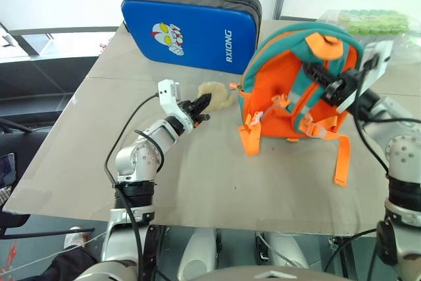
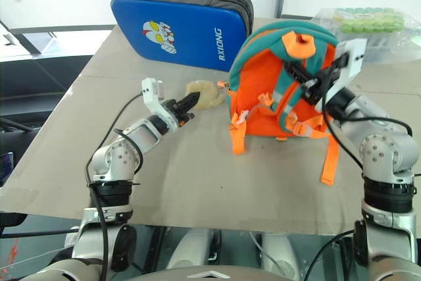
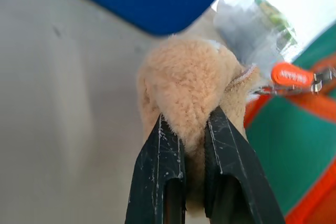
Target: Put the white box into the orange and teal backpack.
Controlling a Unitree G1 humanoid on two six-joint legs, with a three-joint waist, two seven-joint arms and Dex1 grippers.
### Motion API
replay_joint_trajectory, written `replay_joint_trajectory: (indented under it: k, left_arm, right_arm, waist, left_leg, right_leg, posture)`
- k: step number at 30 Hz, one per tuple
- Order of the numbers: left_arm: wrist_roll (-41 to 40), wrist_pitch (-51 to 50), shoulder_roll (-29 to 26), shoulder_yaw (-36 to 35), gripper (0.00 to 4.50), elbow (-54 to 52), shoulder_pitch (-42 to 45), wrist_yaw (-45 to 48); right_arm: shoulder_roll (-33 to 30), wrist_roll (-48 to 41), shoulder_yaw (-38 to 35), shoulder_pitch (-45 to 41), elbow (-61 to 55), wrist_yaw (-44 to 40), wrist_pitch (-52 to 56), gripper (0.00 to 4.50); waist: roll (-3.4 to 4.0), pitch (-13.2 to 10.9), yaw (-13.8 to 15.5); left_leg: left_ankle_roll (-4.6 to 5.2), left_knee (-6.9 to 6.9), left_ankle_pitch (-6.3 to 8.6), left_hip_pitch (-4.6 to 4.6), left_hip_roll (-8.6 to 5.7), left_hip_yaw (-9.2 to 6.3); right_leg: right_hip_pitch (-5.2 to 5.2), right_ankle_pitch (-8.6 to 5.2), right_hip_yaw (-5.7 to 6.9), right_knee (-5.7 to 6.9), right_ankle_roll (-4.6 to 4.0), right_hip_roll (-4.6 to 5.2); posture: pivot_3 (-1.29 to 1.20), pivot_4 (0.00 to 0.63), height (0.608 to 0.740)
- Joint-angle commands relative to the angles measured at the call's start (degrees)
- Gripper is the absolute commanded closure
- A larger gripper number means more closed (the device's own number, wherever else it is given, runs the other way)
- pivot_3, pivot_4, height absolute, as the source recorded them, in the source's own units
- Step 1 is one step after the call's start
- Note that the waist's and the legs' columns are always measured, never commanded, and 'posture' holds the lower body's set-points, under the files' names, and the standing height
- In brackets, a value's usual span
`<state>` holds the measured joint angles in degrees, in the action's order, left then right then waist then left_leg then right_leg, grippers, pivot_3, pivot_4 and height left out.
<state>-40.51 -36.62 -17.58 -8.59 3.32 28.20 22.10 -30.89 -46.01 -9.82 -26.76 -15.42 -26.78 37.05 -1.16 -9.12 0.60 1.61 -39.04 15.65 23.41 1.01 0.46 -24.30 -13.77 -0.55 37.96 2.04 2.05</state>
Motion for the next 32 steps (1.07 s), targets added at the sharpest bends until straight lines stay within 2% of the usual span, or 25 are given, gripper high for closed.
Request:
replay_joint_trajectory:
  k: [1, 4, 7, 8, 14, 19, 26, 32]
  left_arm:
    - [3.7, 4.2, -3.0, 2.7, 3.43, -3.8, -0.5, 6.9]
    - [4.9, 5.8, -3.9, 3.2, 1.95, -4.7, -2.0, 9.4]
    - [5.7, 6.2, -5.4, 2.7, 0.39, -6.9, -4.9, 11.5]
    - [5.7, 6.0, -6.1, 2.5, 0.02, -7.9, -6.0, 12.2]
    - [4.9, 6.2, -10.4, 0.8, 0.02, -15.0, -13.2, 16.2]
    - [4.6, 7.8, -14.3, -1.9, 0.02, -20.7, -20.1, 19.6]
    - [4.3, 9.9, -20.1, -9.4, 0.02, -26.4, -35.1, 25.0]
    - [2.0, 9.1, -21.3, -11.6, 0.02, -27.7, -40.5, 27.9]
  right_arm:
    - [-2.7, 9.5, 4.1, 1.9, -2.4, -1.0, -4.6, 3.37]
    - [-3.2, 10.9, 5.1, 4.8, -4.3, -2.7, -4.9, 1.9]
    - [-5.4, 10.0, 3.1, 8.3, -7.1, -5.4, -3.9, 0.36]
    - [-6.2, 9.3, 1.9, 9.3, -7.8, -6.2, -3.4, 0.02]
    - [-14.6, 2.4, -5.6, 19.1, -12.2, -15.5, 0.7, 0.02]
    - [-19.4, 3.1, -12.1, 27.9, -12.9, -20.7, -0.3, 0.02]
    - [-18.3, 9.2, -21.6, 45.5, -12.2, -27.1, -8.2, 0.02]
    - [-17.2, 14.2, -22.6, 50.0, -6.0, -30.0, -15.1, 0.02]
  waist:
    - [0.0, 0.0, 0.0]
    - [0.0, 0.0, 0.1]
    - [0.0, 0.0, 0.1]
    - [0.0, 0.0, 0.1]
    - [0.0, 0.0, 0.1]
    - [0.0, 0.0, 0.1]
    - [0.0, 0.0, 0.1]
    - [-0.02, 0.0, 0.2]
  left_leg:
    - [0.01, 0.0, 0.0, -0.05, 0.0, 0.03]
    - [0.03, 0.07, 0.02, -0.32, 0.0, 0.14]
    - [0.05, 0.15, 0.03, -0.48, 0.02, 0.17]
    - [0.06, 0.16, 0.04, -0.49, 0.04, 0.17]
    - [0.1, 0.2, 0.06, -0.51, 0.08, 0.15]
    - [0.11, 0.21, 0.07, -0.74, 0.12, 0.15]
    - [0.13, 0.43, 0.09, -0.89, 0.19, 0.27]
    - [0.13, 0.46, 0.09, -1.05, 0.18, 0.58]
  right_leg:
    - [0.03, 0.0, 0.02, 0.0, 0.0, -0.01]
    - [0.24, -0.01, 0.02, -0.03, 0.0, -0.02]
    - [0.39, -0.01, -0.01, -0.08, 0.0, -0.01]
    - [0.39, -0.02, -0.02, -0.08, 0.0, -0.01]
    - [0.42, -0.02, -0.18, -0.12, -0.01, 0.01]
    - [0.63, -0.03, -0.19, -0.13, -0.01, -0.03]
    - [0.68, -0.06, -0.28, -0.27, -0.01, -0.05]
    - [0.71, -0.18, -0.33, -0.3, -0.19, -0.05]
  posture:
    - [0.0, 0.15, 0.74]
    - [0.0, 0.15, 0.74]
    - [0.0, 0.15, 0.74]
    - [0.0, 0.15, 0.74]
    - [0.0, 0.15, 0.74]
    - [0.0, 0.15, 0.74]
    - [0.0, 0.15, 0.74]
    - [0.0, 0.15, 0.74]
